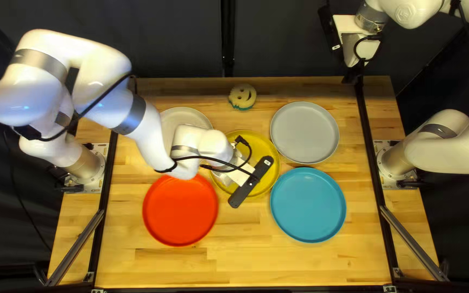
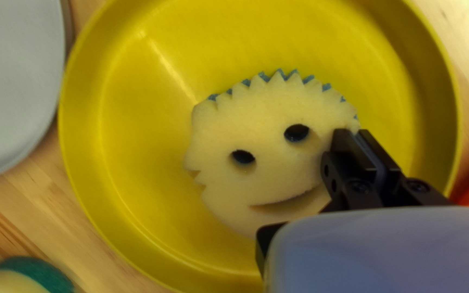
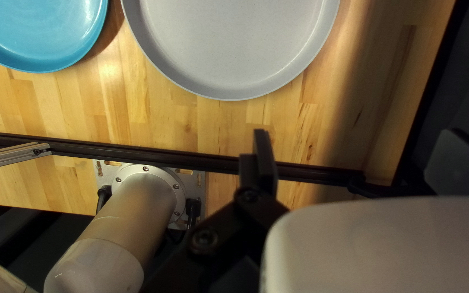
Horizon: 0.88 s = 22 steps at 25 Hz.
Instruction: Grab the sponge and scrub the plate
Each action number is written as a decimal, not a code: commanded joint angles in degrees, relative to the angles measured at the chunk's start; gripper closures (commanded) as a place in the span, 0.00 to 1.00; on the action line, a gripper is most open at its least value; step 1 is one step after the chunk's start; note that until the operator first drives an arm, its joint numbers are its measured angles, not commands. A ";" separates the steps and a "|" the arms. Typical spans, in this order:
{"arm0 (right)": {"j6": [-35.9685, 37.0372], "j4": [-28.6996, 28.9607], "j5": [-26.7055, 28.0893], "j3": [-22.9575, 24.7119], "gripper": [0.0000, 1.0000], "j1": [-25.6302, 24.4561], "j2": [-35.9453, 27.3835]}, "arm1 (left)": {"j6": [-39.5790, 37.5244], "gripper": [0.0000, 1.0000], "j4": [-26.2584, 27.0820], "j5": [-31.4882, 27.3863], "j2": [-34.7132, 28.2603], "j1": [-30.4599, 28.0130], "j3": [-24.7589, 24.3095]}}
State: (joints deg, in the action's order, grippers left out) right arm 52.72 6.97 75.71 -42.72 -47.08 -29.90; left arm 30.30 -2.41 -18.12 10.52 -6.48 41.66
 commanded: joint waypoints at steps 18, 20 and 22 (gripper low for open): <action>0.00 0.00 0.00 0.00 0.00 0.00 0.00 | 9.08 1.00 3.43 -6.14 13.39 2.93 20.67; 0.00 0.00 0.00 0.00 0.00 0.00 0.00 | 10.15 1.00 4.14 -5.70 12.96 3.32 19.72; 0.00 0.00 0.00 0.00 0.00 0.00 0.00 | 10.72 1.00 4.76 -4.97 11.70 3.61 17.51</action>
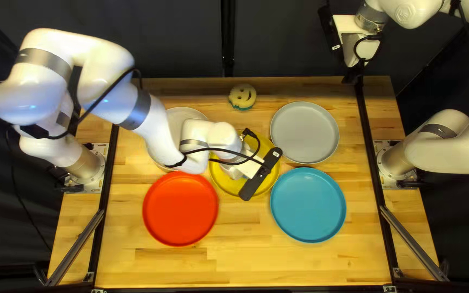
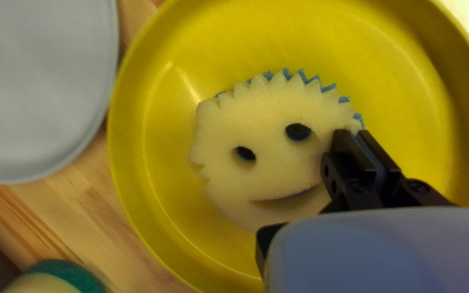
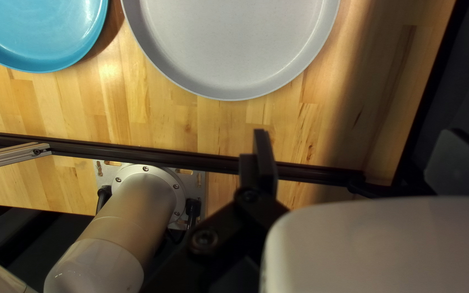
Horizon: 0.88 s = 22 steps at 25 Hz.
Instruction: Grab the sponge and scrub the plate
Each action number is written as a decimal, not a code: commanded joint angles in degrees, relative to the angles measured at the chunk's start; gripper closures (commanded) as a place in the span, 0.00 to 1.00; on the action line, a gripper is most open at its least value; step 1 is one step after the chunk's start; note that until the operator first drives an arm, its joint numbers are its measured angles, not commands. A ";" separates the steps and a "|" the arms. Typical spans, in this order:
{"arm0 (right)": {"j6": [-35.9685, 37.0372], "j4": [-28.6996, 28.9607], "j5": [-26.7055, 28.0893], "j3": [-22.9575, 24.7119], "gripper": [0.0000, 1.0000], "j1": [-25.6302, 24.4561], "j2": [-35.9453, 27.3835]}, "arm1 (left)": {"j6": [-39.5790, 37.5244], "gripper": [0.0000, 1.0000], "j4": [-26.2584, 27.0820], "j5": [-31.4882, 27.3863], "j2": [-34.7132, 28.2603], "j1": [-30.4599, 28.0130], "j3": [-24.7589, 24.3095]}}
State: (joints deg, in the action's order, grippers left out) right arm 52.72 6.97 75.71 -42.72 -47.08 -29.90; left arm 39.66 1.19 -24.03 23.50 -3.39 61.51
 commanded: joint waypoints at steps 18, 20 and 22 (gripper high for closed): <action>0.00 0.00 0.00 0.00 0.00 0.00 0.00 | -2.12 1.00 1.57 2.76 -14.23 2.65 -18.97; 0.00 0.00 0.00 0.00 0.00 0.00 0.00 | -1.99 1.00 1.65 2.24 -12.16 2.62 -16.32; 0.00 0.00 0.00 0.00 0.00 0.00 0.00 | -1.71 1.00 1.53 1.54 -9.39 2.54 -12.50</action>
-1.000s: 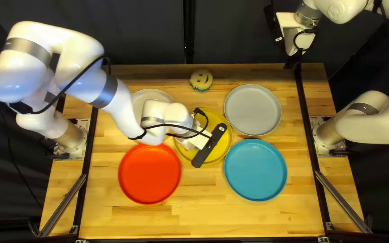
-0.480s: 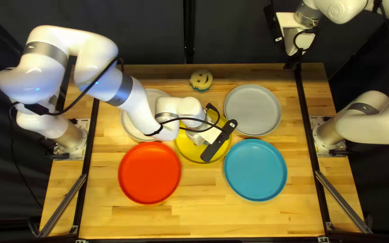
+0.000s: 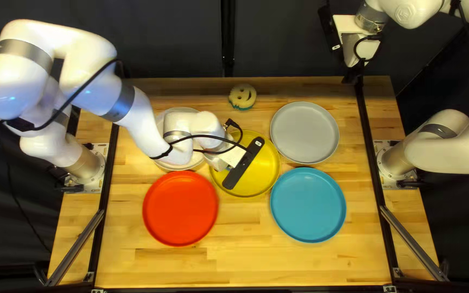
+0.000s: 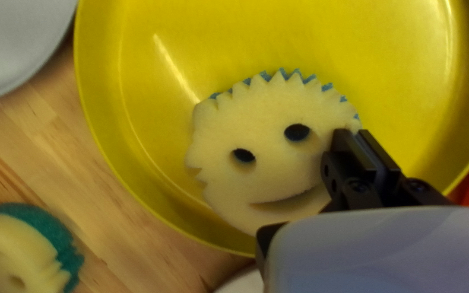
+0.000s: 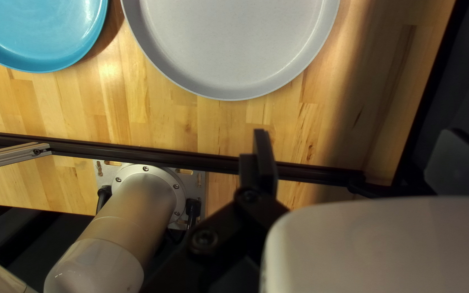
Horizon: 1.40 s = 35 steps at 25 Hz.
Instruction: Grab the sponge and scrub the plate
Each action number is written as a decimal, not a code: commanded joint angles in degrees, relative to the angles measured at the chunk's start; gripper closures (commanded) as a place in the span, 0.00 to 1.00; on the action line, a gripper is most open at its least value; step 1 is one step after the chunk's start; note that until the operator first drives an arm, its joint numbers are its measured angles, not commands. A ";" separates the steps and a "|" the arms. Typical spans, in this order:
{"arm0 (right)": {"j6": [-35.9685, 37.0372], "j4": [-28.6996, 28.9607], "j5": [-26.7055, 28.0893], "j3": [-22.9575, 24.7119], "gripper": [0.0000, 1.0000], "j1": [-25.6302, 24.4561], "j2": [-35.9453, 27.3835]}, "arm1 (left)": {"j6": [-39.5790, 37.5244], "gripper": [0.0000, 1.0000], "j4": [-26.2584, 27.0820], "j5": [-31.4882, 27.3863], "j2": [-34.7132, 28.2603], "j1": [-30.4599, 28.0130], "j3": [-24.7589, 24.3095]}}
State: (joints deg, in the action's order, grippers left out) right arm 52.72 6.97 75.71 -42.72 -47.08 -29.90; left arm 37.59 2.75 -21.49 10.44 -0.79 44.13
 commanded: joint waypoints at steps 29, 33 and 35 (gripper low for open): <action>0.00 0.00 0.00 0.00 0.00 0.00 0.00 | 3.46 1.00 3.06 0.55 -2.56 2.46 -3.64; 0.00 0.00 0.00 0.00 0.00 0.00 0.00 | 1.61 1.00 2.52 1.10 -0.97 0.32 -2.51; 0.00 0.00 0.00 0.00 0.00 0.00 0.00 | -0.12 1.00 1.93 1.44 -0.70 -1.49 -2.46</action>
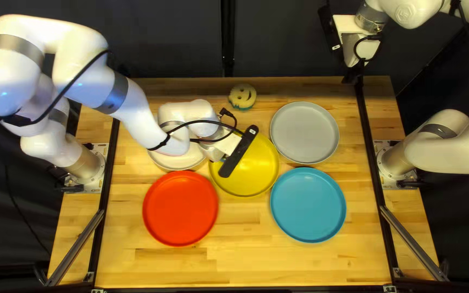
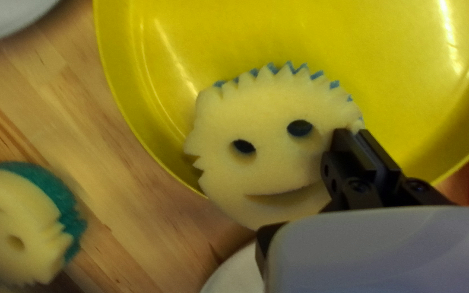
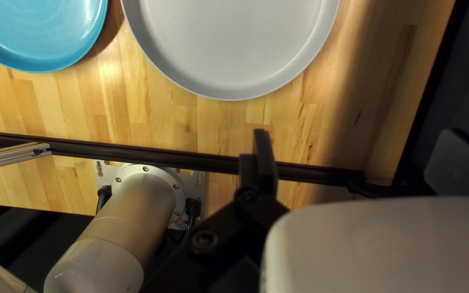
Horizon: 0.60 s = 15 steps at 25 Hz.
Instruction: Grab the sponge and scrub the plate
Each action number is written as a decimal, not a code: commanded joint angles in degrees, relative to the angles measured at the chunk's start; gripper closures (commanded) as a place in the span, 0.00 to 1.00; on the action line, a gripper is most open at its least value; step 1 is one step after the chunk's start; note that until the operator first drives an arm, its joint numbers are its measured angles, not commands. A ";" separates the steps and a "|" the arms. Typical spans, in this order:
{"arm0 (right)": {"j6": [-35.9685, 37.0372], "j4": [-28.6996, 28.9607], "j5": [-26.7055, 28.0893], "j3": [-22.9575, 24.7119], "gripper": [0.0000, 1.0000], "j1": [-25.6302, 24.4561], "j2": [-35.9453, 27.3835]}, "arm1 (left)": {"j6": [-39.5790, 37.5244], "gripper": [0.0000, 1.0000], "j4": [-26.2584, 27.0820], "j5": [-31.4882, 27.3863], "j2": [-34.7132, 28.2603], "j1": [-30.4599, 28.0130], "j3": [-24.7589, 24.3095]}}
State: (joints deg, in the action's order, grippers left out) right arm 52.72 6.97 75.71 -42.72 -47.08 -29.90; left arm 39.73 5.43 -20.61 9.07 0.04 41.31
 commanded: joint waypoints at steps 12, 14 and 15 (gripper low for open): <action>0.00 0.00 0.00 0.00 0.00 0.00 0.00 | -7.39 1.00 -3.59 0.99 0.32 -6.89 -0.22; 0.00 0.00 0.00 0.00 0.00 0.00 0.00 | -5.84 1.00 -3.00 0.96 0.32 -5.57 -0.25; 0.00 0.00 0.00 0.00 0.00 0.00 0.00 | -4.99 1.00 -2.73 0.80 0.33 -4.77 -0.13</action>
State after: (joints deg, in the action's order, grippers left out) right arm 52.72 6.97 75.71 -42.72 -47.08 -29.90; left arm 33.04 2.04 -19.70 9.38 -6.18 41.11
